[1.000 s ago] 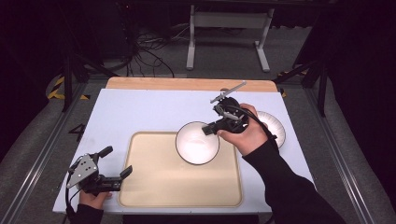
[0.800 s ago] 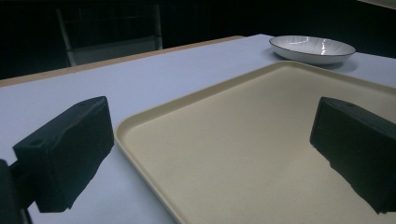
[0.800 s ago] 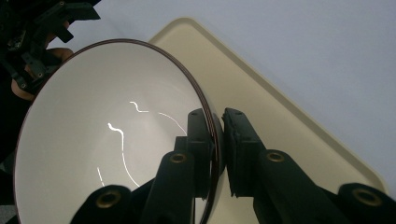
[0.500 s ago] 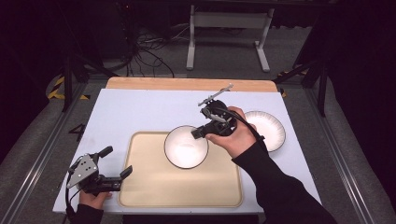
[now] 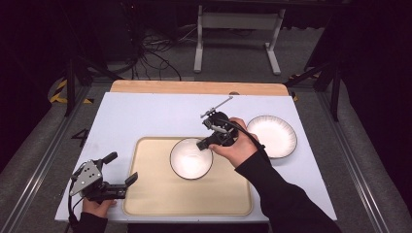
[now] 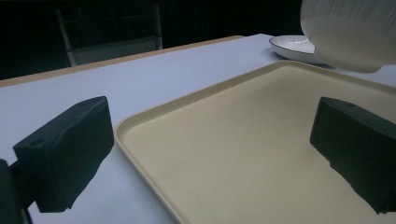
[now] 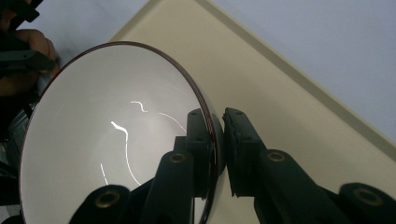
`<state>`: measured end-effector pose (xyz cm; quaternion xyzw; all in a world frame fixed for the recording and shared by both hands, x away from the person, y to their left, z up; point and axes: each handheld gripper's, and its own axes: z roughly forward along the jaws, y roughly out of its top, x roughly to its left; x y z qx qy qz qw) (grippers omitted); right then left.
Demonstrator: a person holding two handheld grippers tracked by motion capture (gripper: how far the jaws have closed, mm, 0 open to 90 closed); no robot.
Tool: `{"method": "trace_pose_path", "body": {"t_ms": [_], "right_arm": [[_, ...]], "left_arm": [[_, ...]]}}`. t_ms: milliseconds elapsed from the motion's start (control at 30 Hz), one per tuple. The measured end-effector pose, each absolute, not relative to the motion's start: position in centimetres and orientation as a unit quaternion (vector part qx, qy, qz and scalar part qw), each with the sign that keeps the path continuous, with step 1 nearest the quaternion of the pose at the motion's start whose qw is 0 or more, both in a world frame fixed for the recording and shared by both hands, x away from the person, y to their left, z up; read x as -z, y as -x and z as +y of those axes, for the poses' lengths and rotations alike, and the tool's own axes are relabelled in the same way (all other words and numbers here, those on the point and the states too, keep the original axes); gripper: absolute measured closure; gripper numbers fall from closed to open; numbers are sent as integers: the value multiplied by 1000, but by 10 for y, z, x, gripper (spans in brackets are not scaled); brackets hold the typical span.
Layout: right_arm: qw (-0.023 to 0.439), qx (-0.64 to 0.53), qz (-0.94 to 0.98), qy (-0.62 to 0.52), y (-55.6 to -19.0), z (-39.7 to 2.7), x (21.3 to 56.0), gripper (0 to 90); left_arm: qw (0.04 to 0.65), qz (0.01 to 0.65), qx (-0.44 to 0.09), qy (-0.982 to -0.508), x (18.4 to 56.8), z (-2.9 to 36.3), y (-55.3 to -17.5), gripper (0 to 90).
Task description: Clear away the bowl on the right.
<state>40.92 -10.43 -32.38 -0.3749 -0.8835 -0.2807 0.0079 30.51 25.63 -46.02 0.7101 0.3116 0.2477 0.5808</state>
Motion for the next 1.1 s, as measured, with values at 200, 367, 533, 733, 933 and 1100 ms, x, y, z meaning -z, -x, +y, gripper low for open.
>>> {"method": "trace_pose_path", "body": {"t_ms": [200,367,533,733,933,1100], "right_arm": [[15,272,-886,376,-412,-100,338,812],[19,269,-885,379,-414,-98,347,812],[23,262,-885,384,-418,-95,359,812],[28,254,-885,390,-421,-94,370,812],[32,252,-883,395,-424,-94,377,812],[35,247,-883,398,-425,-93,385,811]], "left_arm": [[581,311,-248,-710,460,256,-305,3],[581,312,-248,-710,460,256,-305,3],[581,311,-247,-710,460,256,-305,3],[581,311,-247,-710,460,256,-305,3],[582,311,-247,-710,460,256,-305,3],[581,311,-247,-710,460,256,-305,3]]}}
